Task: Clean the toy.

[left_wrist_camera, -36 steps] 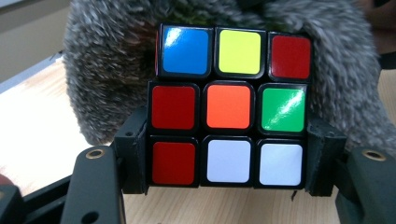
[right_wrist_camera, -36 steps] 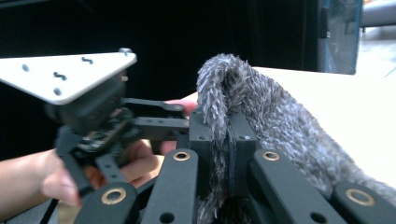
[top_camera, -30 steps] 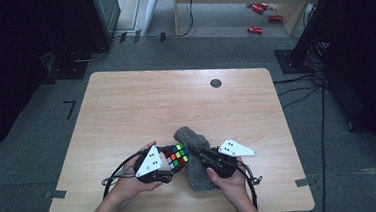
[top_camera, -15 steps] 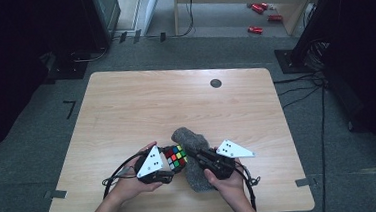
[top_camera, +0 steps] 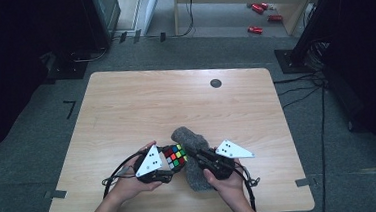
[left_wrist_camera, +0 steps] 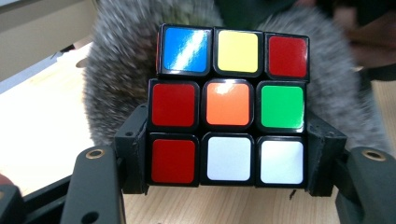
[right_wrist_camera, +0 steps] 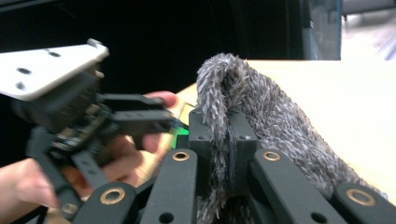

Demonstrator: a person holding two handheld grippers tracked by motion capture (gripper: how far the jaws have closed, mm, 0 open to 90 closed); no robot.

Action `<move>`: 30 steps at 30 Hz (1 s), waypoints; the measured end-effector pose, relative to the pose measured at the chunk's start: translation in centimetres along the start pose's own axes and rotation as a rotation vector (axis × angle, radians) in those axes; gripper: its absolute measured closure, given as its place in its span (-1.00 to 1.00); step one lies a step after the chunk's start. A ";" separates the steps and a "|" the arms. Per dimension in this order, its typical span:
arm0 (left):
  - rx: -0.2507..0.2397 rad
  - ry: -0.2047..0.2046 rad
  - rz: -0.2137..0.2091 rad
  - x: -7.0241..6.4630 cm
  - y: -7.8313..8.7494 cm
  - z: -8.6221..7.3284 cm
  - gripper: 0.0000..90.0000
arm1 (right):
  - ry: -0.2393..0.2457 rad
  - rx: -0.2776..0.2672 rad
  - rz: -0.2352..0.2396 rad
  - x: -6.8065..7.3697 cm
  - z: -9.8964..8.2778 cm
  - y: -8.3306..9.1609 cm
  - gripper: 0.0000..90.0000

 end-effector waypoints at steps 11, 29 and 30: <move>0.058 -0.018 0.027 -0.3 -0.7 -0.3 -0.22 | 0.120 0.005 0.029 2.9 0.5 -0.4 0.87; 0.183 -0.075 0.086 -1.0 -1.7 -0.4 -0.22 | 0.147 0.185 -0.019 4.1 -1.8 -2.3 0.88; 0.177 -0.067 0.081 -1.0 -1.7 -0.4 -0.22 | 0.151 0.187 -0.018 4.1 -1.8 -2.3 0.89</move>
Point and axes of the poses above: each handheld gripper's, and its own axes: y roughly backward along the jaws, z roughly out of its top, x roughly to its left, the point moved 3 cm from there along -y, roughly forward along the jaws, and after that the axes turned 9 degrees about -x, right-handed, at the moved point
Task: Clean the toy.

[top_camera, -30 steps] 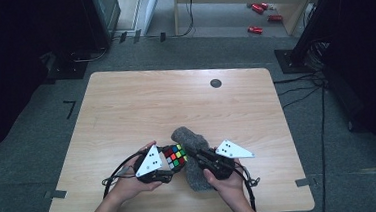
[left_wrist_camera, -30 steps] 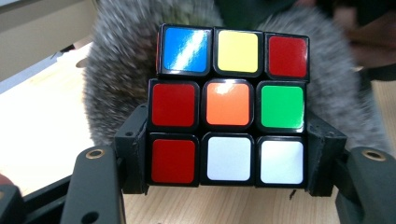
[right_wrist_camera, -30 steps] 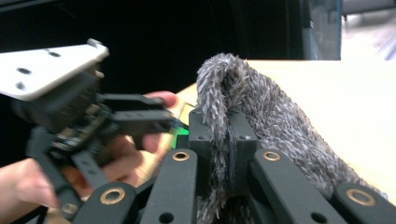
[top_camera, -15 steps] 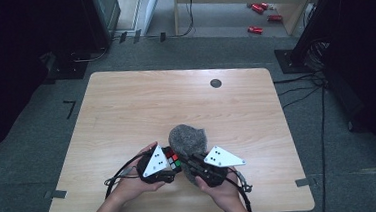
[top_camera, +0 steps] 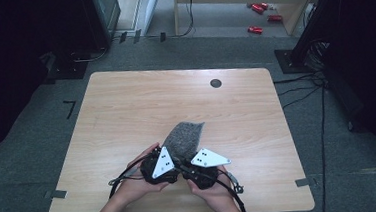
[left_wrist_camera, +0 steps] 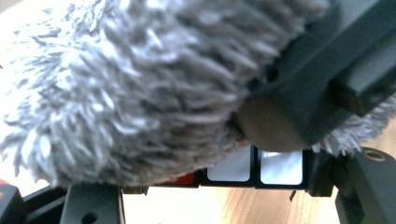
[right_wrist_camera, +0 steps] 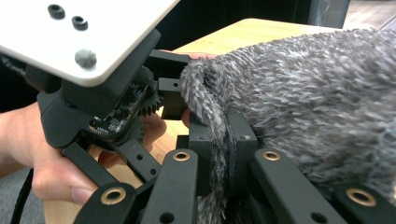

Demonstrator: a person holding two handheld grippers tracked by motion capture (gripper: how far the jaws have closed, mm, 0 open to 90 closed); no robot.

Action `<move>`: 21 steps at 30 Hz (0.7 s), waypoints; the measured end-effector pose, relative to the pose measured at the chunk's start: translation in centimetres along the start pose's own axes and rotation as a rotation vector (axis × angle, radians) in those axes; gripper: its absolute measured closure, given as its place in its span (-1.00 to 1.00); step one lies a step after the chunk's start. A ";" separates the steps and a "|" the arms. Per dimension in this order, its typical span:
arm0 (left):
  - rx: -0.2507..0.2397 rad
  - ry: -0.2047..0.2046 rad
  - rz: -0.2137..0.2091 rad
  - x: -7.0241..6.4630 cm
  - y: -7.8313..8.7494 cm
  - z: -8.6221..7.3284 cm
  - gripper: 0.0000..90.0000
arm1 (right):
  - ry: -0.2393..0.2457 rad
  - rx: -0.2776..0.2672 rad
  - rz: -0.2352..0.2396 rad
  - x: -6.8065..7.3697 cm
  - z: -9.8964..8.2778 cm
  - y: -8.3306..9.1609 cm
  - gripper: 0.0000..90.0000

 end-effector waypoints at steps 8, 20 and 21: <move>-0.025 0.013 -0.008 0.1 0.2 0.2 -0.22 | 0.014 -0.043 -0.040 -1.0 0.8 0.8 0.90; -0.033 0.015 -0.007 0.0 0.2 0.4 -0.22 | -0.002 -0.035 -0.027 -0.4 0.3 0.4 0.90; -0.038 0.019 -0.008 0.1 0.3 0.4 -0.22 | -0.021 -0.049 -0.028 -0.6 0.5 0.5 0.90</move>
Point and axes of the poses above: each handheld gripper's, and its own axes: y roughly backward along the jaws, z roughly out of its top, x roughly to its left, the point moved 3 cm from there along -y, roughly forward along the jaws, and after that the axes turned 9 degrees about -x, right-handed, at the moved point
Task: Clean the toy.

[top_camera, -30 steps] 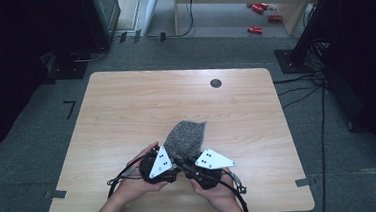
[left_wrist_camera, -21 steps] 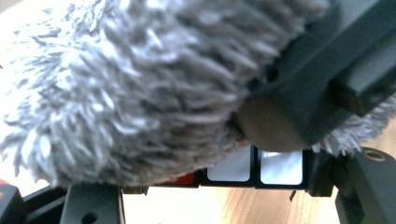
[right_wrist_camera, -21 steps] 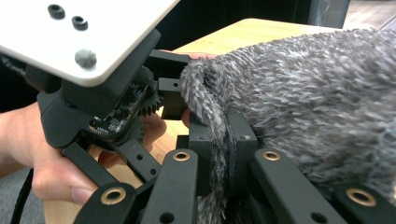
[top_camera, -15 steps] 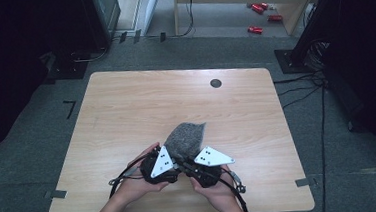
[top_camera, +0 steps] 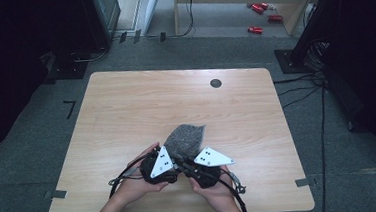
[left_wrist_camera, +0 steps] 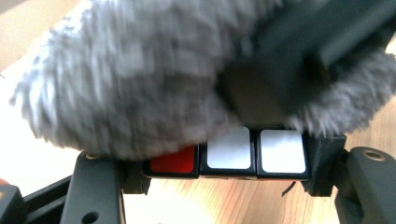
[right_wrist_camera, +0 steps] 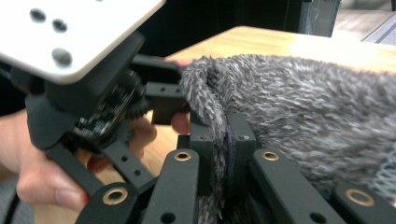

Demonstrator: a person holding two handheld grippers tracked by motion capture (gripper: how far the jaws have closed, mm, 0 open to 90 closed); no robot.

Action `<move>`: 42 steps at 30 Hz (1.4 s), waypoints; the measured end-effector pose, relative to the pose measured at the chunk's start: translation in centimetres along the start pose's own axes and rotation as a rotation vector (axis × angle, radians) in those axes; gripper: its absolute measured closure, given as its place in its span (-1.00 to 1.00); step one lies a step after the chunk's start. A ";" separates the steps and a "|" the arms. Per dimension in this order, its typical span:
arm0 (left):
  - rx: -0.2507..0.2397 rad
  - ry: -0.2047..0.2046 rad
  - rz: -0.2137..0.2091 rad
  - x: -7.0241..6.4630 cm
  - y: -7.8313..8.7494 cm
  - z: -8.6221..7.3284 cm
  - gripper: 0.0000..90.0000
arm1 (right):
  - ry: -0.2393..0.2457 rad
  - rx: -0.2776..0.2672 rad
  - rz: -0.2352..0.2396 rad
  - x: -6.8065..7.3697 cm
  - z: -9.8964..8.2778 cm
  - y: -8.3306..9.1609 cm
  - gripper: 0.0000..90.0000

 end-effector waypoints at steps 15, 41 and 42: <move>-0.201 0.034 -0.043 1.1 1.4 0.2 -0.22 | -0.183 -0.150 0.090 -2.8 1.9 2.4 0.87; -0.402 0.226 -0.030 3.9 4.3 1.1 -0.22 | -0.185 -0.167 0.060 -4.8 0.7 2.7 0.86; -0.419 0.251 -0.038 4.0 4.4 1.2 -0.22 | -0.154 -0.167 0.063 -4.7 0.5 2.6 0.86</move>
Point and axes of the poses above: each handheld gripper's, and its own axes: y roughly backward along the jaws, z roughly out of its top, x roughly to its left, the point moved 3 cm from there along -y, roughly forward along the jaws, and after that the axes turned 9 degrees about -x, right-handed, at the moved point
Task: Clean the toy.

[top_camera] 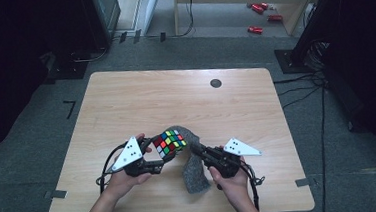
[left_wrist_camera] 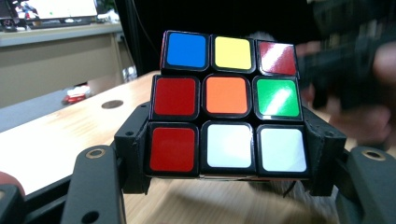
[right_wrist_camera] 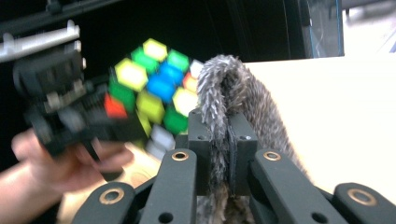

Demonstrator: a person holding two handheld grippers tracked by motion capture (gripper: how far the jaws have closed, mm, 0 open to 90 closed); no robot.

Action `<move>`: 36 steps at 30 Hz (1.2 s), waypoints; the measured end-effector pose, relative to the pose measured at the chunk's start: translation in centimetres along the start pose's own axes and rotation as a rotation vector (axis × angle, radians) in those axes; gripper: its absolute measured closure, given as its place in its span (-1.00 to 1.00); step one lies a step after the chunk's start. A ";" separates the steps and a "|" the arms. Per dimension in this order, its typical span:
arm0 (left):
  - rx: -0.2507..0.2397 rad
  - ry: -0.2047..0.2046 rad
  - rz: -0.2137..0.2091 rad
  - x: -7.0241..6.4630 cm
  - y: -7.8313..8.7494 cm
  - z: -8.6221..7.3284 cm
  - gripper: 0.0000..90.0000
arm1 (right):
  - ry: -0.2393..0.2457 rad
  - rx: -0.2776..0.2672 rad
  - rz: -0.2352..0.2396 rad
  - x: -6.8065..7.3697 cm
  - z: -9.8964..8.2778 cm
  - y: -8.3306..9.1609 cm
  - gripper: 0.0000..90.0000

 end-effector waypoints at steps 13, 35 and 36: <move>-0.020 0.076 -0.039 -0.1 0.0 0.2 -0.22 | 0.378 0.083 0.068 2.8 -3.2 -2.2 0.83; -0.003 0.085 -0.039 0.0 -0.1 0.1 -0.22 | 0.503 0.080 0.036 3.1 -3.0 -1.9 0.84; -0.002 0.085 -0.038 0.0 -0.1 0.1 -0.22 | 0.511 0.090 0.041 3.3 -3.2 -2.1 0.83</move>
Point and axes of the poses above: each handheld gripper's, and its own axes: y roughly backward along the jaws, z roughly out of its top, x roughly to its left, the point moved 3 cm from there along -y, roughly forward along the jaws, and after that the axes turned 9 degrees about -x, right-handed, at the moved point
